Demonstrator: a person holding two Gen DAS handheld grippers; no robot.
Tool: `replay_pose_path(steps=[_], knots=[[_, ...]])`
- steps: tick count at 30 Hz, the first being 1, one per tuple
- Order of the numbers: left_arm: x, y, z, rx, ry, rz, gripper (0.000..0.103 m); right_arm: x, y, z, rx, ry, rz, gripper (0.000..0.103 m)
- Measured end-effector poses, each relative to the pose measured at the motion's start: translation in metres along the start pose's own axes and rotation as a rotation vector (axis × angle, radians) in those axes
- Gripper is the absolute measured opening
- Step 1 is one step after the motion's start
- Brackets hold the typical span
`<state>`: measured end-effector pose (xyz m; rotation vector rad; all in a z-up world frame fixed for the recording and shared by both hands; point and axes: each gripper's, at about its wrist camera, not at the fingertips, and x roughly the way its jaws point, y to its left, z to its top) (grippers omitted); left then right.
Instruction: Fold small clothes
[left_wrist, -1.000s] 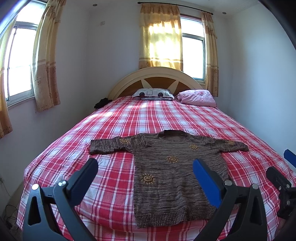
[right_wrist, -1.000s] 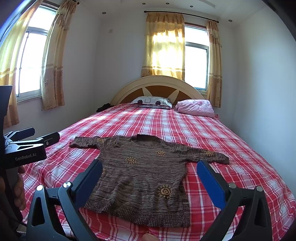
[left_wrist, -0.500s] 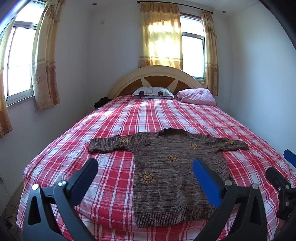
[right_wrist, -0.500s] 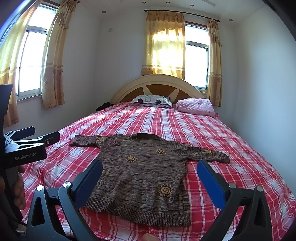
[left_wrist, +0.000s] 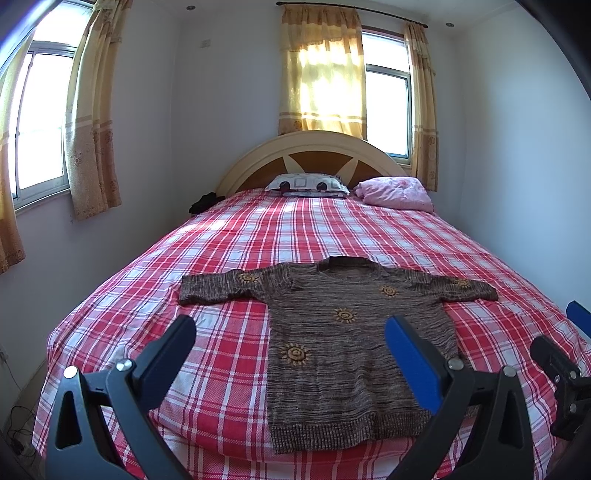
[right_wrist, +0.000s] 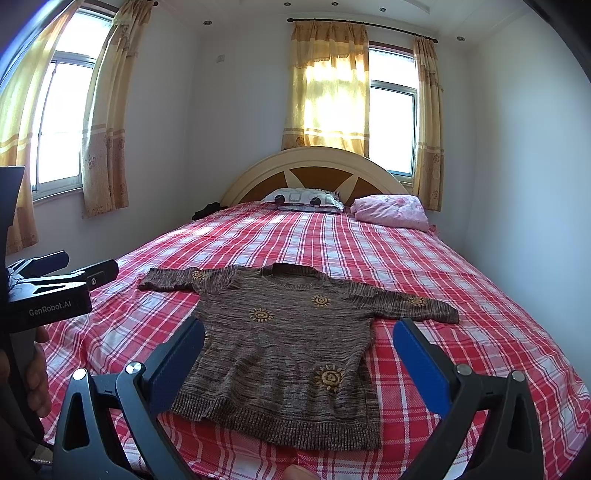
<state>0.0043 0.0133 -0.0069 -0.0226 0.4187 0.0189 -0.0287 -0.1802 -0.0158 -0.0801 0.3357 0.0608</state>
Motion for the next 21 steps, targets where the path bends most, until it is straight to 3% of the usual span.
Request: replay_pose_path(steps=[21], knots=[[0.025,-0.003,-0.012,0.011,0.065,0.007,0.103,0.027,-0.008,-0.017,0.027,0.061,0.011,0.102]])
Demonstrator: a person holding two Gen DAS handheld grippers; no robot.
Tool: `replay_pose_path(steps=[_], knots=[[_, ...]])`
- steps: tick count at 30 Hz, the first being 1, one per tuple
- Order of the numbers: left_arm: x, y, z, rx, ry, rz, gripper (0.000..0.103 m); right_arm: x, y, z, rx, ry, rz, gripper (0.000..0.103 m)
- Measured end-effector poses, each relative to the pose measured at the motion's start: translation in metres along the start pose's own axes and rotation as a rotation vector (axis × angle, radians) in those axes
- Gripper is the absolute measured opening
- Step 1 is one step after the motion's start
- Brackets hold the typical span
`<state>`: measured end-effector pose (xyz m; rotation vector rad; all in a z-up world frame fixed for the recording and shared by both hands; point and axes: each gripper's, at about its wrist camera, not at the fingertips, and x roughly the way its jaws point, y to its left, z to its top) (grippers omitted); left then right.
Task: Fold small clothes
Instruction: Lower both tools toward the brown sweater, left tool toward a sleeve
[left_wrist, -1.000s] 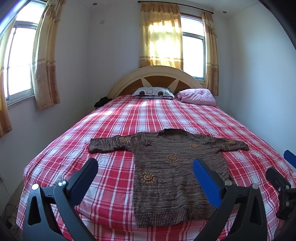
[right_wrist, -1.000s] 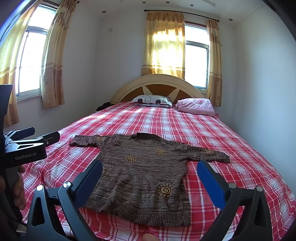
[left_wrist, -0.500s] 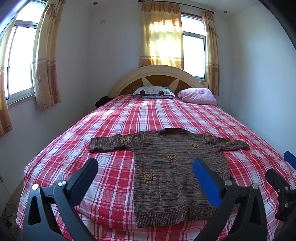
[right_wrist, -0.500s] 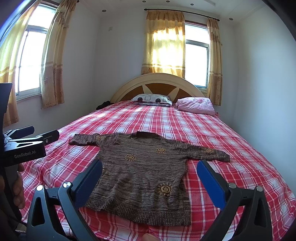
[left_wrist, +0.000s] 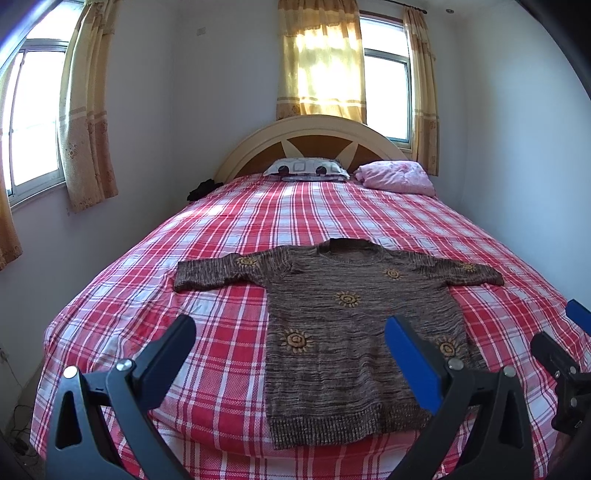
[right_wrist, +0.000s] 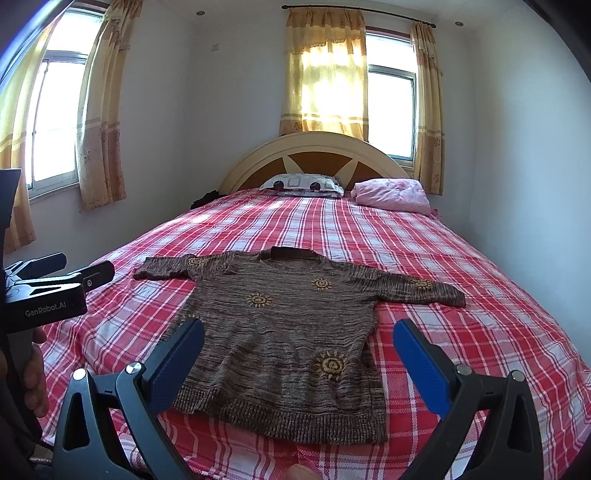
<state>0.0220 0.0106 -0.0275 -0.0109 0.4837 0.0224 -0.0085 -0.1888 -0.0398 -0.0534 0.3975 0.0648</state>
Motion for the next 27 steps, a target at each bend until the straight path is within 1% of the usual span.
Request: replay_pose_path(steps=[7,10,16,19,22,27], knots=[[0.034,-0.011,-0.019,0.045,0.068,0.019,0.103,0.028,-0.016,-0.018,0.025,0.061,0.012,0.102],[0.053,-0.015,-0.030,0.076,0.108,0.028,0.103,0.047,-0.030,-0.029,0.057,0.107,0.006,0.102],[0.099,-0.014,-0.045,0.130,0.169,0.071,0.103,0.090,-0.062,-0.052,0.100,0.211,-0.042,0.102],[0.117,-0.011,-0.046,0.139,0.199,0.085,0.103,0.108,-0.080,-0.060,0.131,0.254,-0.072,0.102],[0.132,-0.007,-0.045,0.137,0.214,0.094,0.103,0.122,-0.092,-0.060,0.148,0.277,-0.093,0.102],[0.154,-0.006,-0.036,0.171,0.204,0.116,0.103,0.142,-0.109,-0.055,0.132,0.286,-0.116,0.102]])
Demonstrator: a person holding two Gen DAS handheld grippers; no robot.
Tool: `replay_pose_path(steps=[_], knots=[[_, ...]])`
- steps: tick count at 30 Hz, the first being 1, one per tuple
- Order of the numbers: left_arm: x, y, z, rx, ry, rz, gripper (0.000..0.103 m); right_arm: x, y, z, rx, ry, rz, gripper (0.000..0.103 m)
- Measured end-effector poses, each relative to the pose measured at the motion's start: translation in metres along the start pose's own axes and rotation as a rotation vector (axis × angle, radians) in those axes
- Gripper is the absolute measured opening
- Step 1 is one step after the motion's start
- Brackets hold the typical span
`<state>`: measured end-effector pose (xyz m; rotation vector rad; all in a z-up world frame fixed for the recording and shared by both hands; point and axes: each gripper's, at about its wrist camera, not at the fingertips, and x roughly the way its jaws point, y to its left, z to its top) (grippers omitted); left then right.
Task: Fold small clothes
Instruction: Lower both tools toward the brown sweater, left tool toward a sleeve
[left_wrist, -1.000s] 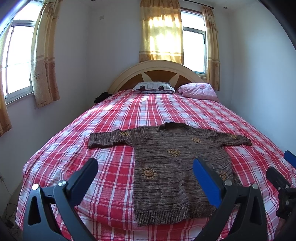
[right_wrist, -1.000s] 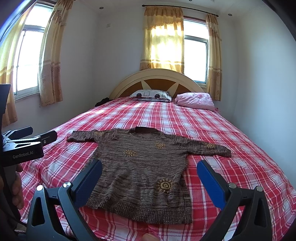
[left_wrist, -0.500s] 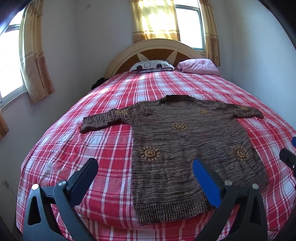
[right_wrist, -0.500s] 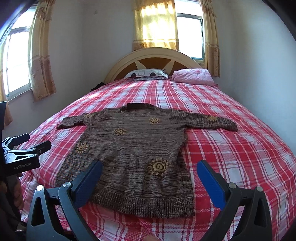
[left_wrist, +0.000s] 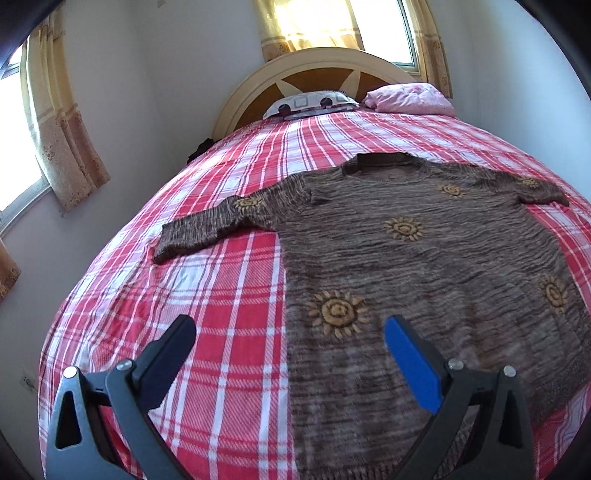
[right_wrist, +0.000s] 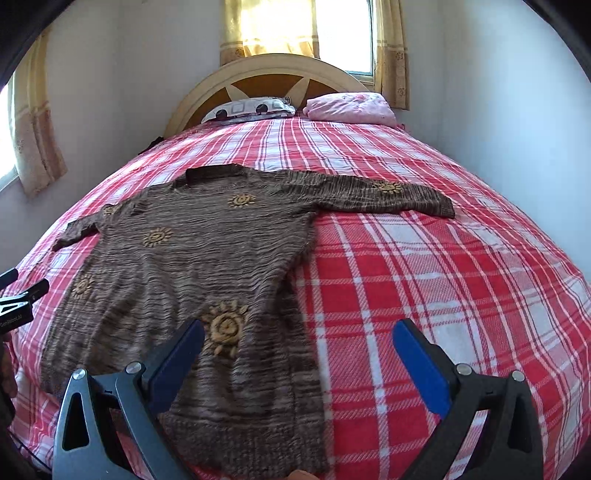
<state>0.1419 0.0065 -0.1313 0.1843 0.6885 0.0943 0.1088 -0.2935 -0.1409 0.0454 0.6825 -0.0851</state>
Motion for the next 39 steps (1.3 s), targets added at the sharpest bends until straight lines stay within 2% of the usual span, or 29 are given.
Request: replay_pose_path(steps=[3,8,16,22,24,28,32,35,39], knots=[[0.012,0.001,0.011,0.013,-0.006,0.008,0.103,0.010,-0.014,0.011,0.005,0.002,-0.011,0.102],[0.031,0.006,0.034,0.030,-0.068,0.025,0.103,0.027,-0.038,0.032,0.012,0.016,-0.063,0.102],[0.065,-0.003,0.066,0.043,-0.066,-0.014,0.103,0.056,-0.076,0.062,0.026,0.026,-0.126,0.102],[0.091,-0.019,0.089,0.066,-0.094,-0.026,0.103,0.083,-0.114,0.082,0.112,0.028,-0.149,0.101],[0.104,-0.022,0.097,0.061,-0.091,-0.021,0.103,0.091,-0.131,0.088,0.158,0.023,-0.159,0.099],[0.130,-0.029,0.106,0.057,-0.063,-0.008,0.103,0.106,-0.164,0.098,0.248,0.029,-0.165,0.087],[0.151,-0.035,0.107,0.073,-0.031,0.006,0.103,0.122,-0.192,0.108,0.304,0.040,-0.177,0.081],[0.163,-0.036,0.108,0.082,-0.014,0.019,0.103,0.136,-0.213,0.113,0.361,0.058,-0.162,0.073],[0.179,-0.033,0.109,0.065,0.022,0.033,0.103,0.155,-0.240,0.115,0.468,0.085,-0.131,0.066]])
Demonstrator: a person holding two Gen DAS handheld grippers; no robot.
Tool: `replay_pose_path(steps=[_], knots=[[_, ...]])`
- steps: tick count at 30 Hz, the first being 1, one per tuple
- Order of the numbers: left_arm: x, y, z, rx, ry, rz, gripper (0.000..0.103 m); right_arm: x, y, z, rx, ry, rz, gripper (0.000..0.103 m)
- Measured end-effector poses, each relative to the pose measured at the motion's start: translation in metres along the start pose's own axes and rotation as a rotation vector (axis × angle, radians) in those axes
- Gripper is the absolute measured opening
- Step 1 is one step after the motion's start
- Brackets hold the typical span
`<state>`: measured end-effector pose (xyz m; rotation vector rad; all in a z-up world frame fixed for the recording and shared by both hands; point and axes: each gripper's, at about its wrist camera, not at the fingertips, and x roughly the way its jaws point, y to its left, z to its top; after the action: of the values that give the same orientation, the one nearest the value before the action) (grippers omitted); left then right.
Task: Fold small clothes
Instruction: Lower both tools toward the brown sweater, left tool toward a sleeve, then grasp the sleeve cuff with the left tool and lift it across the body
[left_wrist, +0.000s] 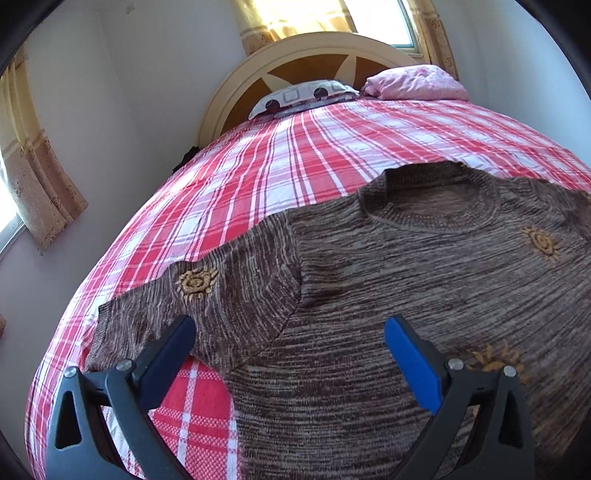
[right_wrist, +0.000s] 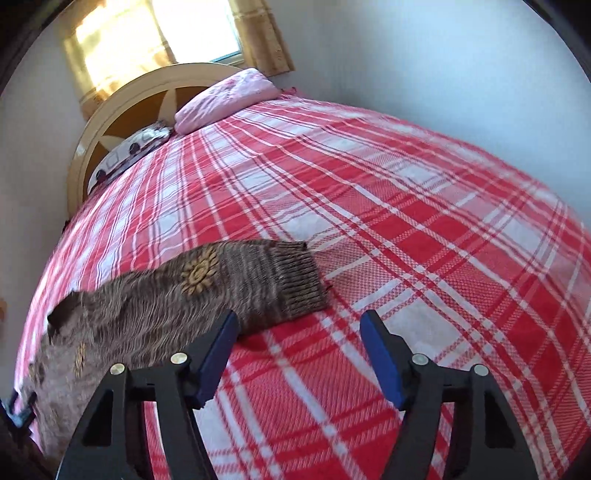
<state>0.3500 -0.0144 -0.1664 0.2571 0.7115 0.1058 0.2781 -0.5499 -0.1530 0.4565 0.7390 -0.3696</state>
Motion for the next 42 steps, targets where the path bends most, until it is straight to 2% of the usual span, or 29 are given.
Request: replay_pose_path(steps=[2,5,10,12,14,16,18,21,24,27,30,33,34,35,36,37,40,42], knots=[[0.005,-0.001,-0.001,-0.003,0.017,-0.006,0.103,0.009,-0.007,0.006,0.044,0.015,0.022,0.061],[0.010,-0.003,-0.002,0.002,0.038,-0.012,0.103,0.021,-0.011,0.012,0.087,0.037,0.039,0.060],[0.019,-0.001,-0.004,-0.020,0.075,-0.016,0.103,0.042,-0.012,0.012,0.112,0.076,0.038,0.060],[0.019,-0.002,-0.005,-0.015,0.077,-0.021,0.103,0.046,-0.007,0.012,0.092,0.071,0.030,0.057],[0.020,-0.005,-0.005,0.000,0.077,-0.019,0.103,0.051,-0.004,0.014,0.079,0.086,0.035,0.019],[0.020,-0.011,-0.005,0.026,0.077,-0.011,0.103,0.053,0.001,0.017,0.073,0.096,0.044,0.014],[0.019,-0.014,-0.006,0.042,0.074,-0.004,0.103,0.049,0.012,0.021,0.039,0.070,0.034,0.010],[0.018,-0.016,-0.006,0.053,0.067,0.006,0.103,0.032,0.051,0.028,-0.088,-0.011,0.010,0.010],[0.017,-0.017,-0.006,0.056,0.064,0.014,0.103,0.016,0.098,0.029,-0.217,-0.071,0.025,0.009],[0.017,-0.018,-0.006,0.062,0.062,0.019,0.103,0.005,0.158,0.017,-0.371,-0.108,0.073,0.009],[0.017,-0.019,-0.007,0.066,0.060,0.021,0.103,0.002,0.207,-0.008,-0.493,-0.100,0.148,0.009],[0.016,-0.019,-0.007,0.066,0.059,0.021,0.103,0.009,0.247,-0.044,-0.580,0.032,0.359,0.011],[0.016,-0.019,-0.007,0.066,0.061,0.019,0.103,0.011,0.252,-0.054,-0.591,0.070,0.400,0.022],[0.017,-0.019,-0.007,0.065,0.064,0.014,0.103,0.012,0.255,-0.065,-0.595,0.103,0.437,0.053],[0.017,-0.018,-0.007,0.063,0.067,0.009,0.103,0.010,0.252,-0.072,-0.592,0.118,0.457,0.068],[0.017,-0.018,-0.007,0.061,0.070,0.003,0.103,0.006,0.245,-0.079,-0.578,0.117,0.471,0.076],[0.017,-0.017,-0.006,0.070,0.078,-0.035,0.103,-0.003,0.210,-0.089,-0.513,0.147,0.501,0.076],[0.010,-0.022,-0.003,0.088,0.067,-0.039,0.103,-0.012,0.184,-0.093,-0.475,0.133,0.488,0.076]])
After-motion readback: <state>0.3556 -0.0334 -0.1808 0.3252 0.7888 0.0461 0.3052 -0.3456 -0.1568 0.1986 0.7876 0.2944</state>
